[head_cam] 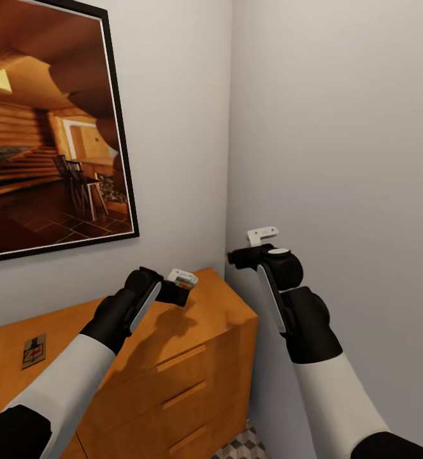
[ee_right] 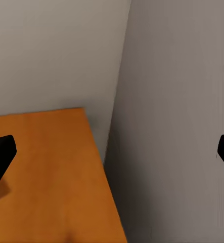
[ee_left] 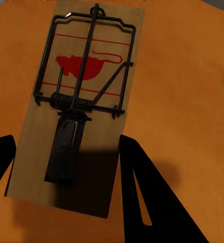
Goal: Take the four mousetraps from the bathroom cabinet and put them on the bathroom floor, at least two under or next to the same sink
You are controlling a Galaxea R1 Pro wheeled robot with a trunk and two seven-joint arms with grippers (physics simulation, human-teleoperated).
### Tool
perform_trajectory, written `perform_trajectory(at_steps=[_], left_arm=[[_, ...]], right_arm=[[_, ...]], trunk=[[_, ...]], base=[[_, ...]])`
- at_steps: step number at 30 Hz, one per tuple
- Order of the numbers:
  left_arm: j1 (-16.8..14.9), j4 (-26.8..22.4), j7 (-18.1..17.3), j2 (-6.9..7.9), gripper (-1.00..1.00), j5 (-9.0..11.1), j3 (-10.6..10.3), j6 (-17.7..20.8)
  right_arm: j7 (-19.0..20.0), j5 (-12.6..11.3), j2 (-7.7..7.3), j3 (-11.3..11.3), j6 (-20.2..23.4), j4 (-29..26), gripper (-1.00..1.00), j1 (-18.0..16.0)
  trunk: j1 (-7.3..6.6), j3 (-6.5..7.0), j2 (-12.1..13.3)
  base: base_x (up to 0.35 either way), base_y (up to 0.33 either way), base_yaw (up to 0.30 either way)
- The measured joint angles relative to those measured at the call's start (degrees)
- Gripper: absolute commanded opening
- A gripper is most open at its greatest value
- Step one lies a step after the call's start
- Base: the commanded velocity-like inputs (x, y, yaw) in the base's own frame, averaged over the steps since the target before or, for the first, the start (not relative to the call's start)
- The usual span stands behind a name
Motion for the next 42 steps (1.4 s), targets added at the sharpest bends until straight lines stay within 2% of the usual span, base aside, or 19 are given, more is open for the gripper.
perform_trajectory(at_steps=[3,9,22,35,42], left_arm=[[0.0,-0.2,0.0,0.19,-1.0,0.0,0.0,0.0],[0.0,-0.4,0.0,0.43,-1.0,0.0,0.1,0.0],[0.0,-0.7,0.0,0.55,-1.0,-0.1,0.4,0.0],[0.0,-0.9,0.1,1.54,-1.0,-0.2,0.5,0.0],[0.0,-0.9,0.1,1.97,-1.0,-0.2,0.5,0.0]], right_arm=[[-0.2,-0.1,0.0,-1.4,0.0,-0.3,1.0,0.0],[-0.5,0.1,0.0,-2.5,0.0,-0.6,1.0,0.0],[-0.3,0.5,0.0,-2.4,0.0,-0.6,1.0,0.0],[-0.2,0.4,0.0,-2.2,0.0,-0.5,1.0,0.0],[-0.2,0.4,0.0,-2.2,0.0,-0.6,1.0,0.0]], trunk=[[0.0,0.0,0.0],[0.0,0.0,0.0],[0.01,0.0,0.0],[0.03,0.0,0.0],[0.0,0.0,0.0]], base=[[0.0,0.0,0.0],[0.0,0.0,0.0],[-0.013,0.0,0.0],[-0.25,0.0,0.0],[-0.043,0.0,0.0]])
